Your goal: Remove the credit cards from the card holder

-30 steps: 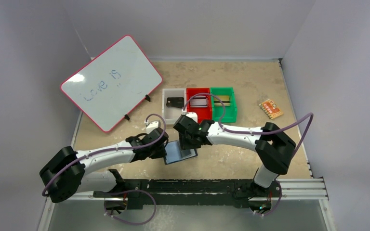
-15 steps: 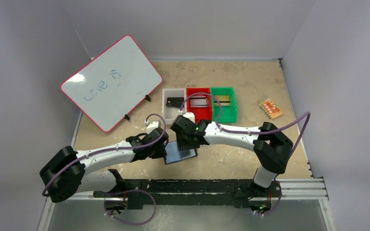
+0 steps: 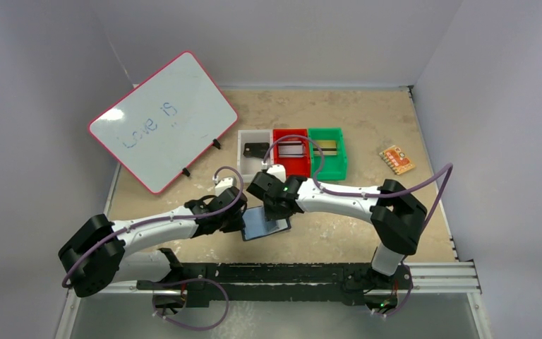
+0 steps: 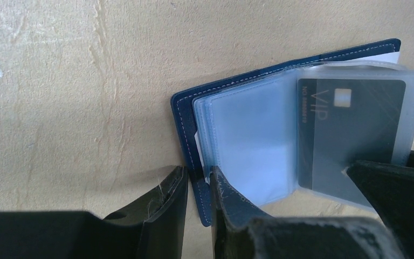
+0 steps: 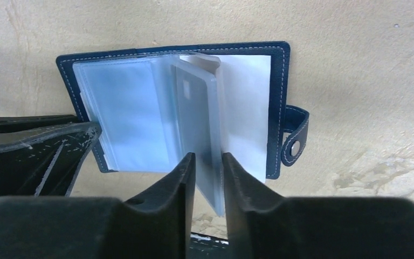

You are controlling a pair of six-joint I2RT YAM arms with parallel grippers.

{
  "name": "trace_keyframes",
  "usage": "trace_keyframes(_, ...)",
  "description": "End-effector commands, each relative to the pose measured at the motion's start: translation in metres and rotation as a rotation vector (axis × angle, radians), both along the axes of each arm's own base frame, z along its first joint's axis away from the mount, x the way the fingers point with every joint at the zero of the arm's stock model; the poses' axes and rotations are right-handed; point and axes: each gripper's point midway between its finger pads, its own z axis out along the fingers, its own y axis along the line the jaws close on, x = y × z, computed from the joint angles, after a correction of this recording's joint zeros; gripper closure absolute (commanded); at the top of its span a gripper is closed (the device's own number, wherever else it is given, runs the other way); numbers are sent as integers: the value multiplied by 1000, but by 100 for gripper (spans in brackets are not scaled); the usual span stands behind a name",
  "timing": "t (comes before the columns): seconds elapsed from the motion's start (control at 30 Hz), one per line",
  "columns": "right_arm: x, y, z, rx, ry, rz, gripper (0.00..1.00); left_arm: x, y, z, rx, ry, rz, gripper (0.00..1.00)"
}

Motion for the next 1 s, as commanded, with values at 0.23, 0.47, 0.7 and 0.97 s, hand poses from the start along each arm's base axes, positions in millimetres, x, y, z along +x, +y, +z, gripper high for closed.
trace_keyframes(0.23, 7, -6, 13, -36, -45, -52, 55, 10, -17, 15, -49, -43, -24, 80)
trace_keyframes(0.47, 6, -7, 9, -43, -34, -52, 52, 10, -17, 15, -49, -42, -29, 80)
trace_keyframes(0.7, 5, -5, 7, -48, -32, -49, 50, 9, -16, 15, -49, -42, -29, 80)
trace_keyframes(0.97, 5, -8, 1, -70, -29, -59, 52, 9, -17, 14, -48, -41, -31, 80)
